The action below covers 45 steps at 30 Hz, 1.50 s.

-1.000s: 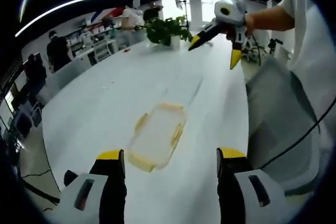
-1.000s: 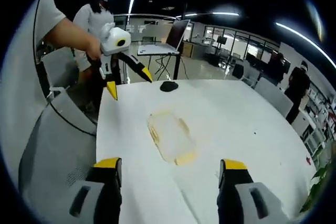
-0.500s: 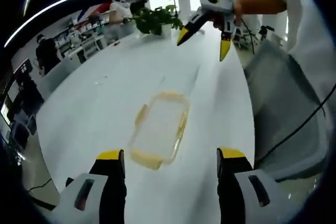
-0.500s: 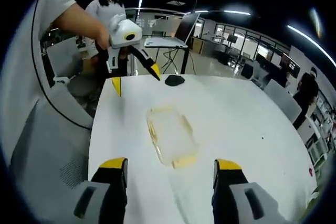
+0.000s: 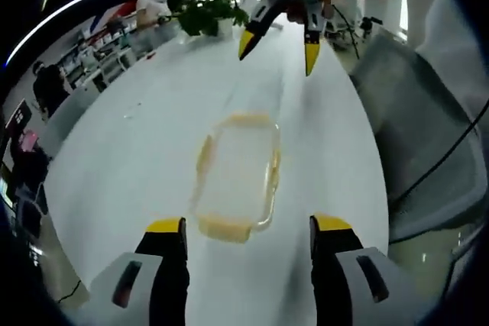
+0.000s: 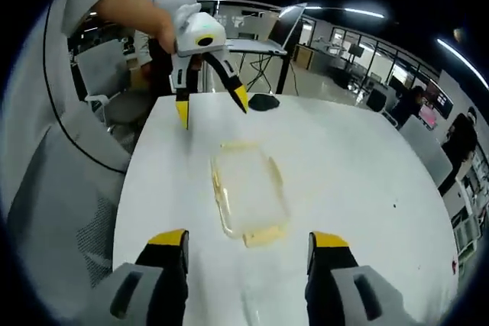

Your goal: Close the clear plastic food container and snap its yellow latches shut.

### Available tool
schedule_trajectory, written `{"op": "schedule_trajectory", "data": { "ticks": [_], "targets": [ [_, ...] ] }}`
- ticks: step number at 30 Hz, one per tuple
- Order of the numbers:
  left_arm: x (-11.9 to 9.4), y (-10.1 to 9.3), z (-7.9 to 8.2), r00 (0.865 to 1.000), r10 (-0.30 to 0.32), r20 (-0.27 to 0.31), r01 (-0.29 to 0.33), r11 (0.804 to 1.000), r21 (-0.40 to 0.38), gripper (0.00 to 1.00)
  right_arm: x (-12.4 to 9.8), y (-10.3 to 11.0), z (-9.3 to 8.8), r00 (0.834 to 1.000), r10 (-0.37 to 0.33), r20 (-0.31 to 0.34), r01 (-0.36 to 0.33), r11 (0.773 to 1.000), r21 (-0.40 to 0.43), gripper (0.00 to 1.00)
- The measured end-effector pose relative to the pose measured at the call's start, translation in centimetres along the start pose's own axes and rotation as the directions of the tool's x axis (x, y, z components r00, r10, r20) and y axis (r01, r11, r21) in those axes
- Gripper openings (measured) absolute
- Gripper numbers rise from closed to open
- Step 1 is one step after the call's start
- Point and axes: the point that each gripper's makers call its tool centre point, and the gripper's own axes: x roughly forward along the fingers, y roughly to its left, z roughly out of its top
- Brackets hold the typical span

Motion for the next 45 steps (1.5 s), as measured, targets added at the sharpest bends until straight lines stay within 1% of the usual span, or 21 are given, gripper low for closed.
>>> {"op": "schedule_trajectory", "data": {
  "ticks": [3,5,7,11,14,16,18,20,23,25,27,28,30,34,37,41,44,45],
  "targets": [
    [0.3,0.5,-0.3,1.0,-0.003,-0.012,0.003,1.0,0.02,0.63,0.5,-0.5,-0.5,1.0,0.005,-0.019,-0.005,1.0,-0.01,0.61],
    [0.5,0.6,-0.2,1.0,-0.019,-0.014,0.019,0.999,0.03,0.61,0.8,-0.9,-0.8,1.0,0.011,-0.022,-0.011,1.0,-0.012,0.59],
    [0.8,1.0,-0.7,0.999,-0.022,-0.033,0.024,0.999,0.047,0.6,1.1,-0.9,-1.0,0.999,0.019,-0.031,-0.019,1.0,-0.013,0.56],
    [1.3,1.5,-1.2,0.998,-0.04,-0.049,0.042,0.998,0.055,0.58,2.1,-1.2,-1.7,0.997,0.036,-0.062,-0.038,0.999,-0.025,0.54],
    [1.6,1.9,-1.6,0.997,-0.038,-0.066,0.042,0.997,0.064,0.56,2.9,-1.4,-2.0,0.995,0.055,-0.081,-0.057,0.998,-0.024,0.5],
    [1.8,2.1,-1.7,0.997,-0.041,-0.069,0.046,0.997,0.07,0.54,3.3,-1.5,-2.1,0.994,0.058,-0.089,-0.062,0.997,-0.037,0.5],
    [2.1,2.3,-1.9,0.996,-0.048,-0.071,0.053,0.996,0.074,0.55,3.6,-1.6,-2.2,0.993,0.062,-0.099,-0.066,0.997,-0.038,0.5],
    [2.4,2.3,-2.1,0.995,-0.053,-0.083,0.059,0.995,0.076,0.54,4.0,-1.5,-2.4,0.991,0.074,-0.107,-0.079,0.996,-0.036,0.47],
    [2.7,2.1,-2.3,0.993,-0.069,-0.096,0.078,0.992,0.095,0.53,4.6,-1.4,-2.6,0.989,0.091,-0.119,-0.096,0.995,-0.04,0.47],
    [3.0,2.1,-2.3,0.993,-0.072,-0.096,0.081,0.992,0.096,0.53,4.9,-1.5,-2.8,0.988,0.091,-0.128,-0.099,0.994,-0.054,0.46],
    [3.3,2.2,-2.7,0.991,-0.072,-0.109,0.084,0.991,0.107,0.55,5.2,-1.6,-2.8,0.987,0.092,-0.134,-0.101,0.993,-0.057,0.47],
    [3.5,2.2,-2.9,0.99,-0.078,-0.114,0.091,0.99,0.11,0.54,5.4,-1.6,-2.9,0.986,0.096,-0.136,-0.105,0.993,-0.056,0.46],
    [3.6,2.2,-3.1,0.989,-0.092,-0.117,0.104,0.989,0.105,0.52,5.7,-1.6,-3.1,0.984,0.103,-0.148,-0.113,0.992,-0.063,0.46],
    [3.8,2.6,-3.3,0.989,-0.09,-0.12,0.103,0.989,0.105,0.51,6.2,-1.7,-3.3,0.981,0.119,-0.156,-0.128,0.99,-0.053,0.46],
    [4.0,2.6,-3.3,0.988,-0.099,-0.122,0.113,0.987,0.111,0.5,6.5,-1.8,-3.5,0.976,0.124,-0.18,-0.141,0.986,-0.086,0.44],
    [4.3,2.7,-3.4,0.986,-0.108,-0.129,0.123,0.986,0.116,0.5,7.0,-2.1,-3.3,0.974,0.128,-0.186,-0.146,0.986,-0.085,0.44],
    [4.4,2.7,-3.5,0.984,-0.119,-0.134,0.134,0.984,0.116,0.47,7.3,-2.3,-3.9,0.968,0.127,-0.214,-0.153,0.983,-0.106,0.41],
    [4.5,2.6,-3.5,0.983,-0.123,-0.133,0.139,0.984,0.116,0.45,7.4,-2.4,-3.9,0.969,0.129,-0.212,-0.154,0.983,-0.102,0.41]
  ]
}}
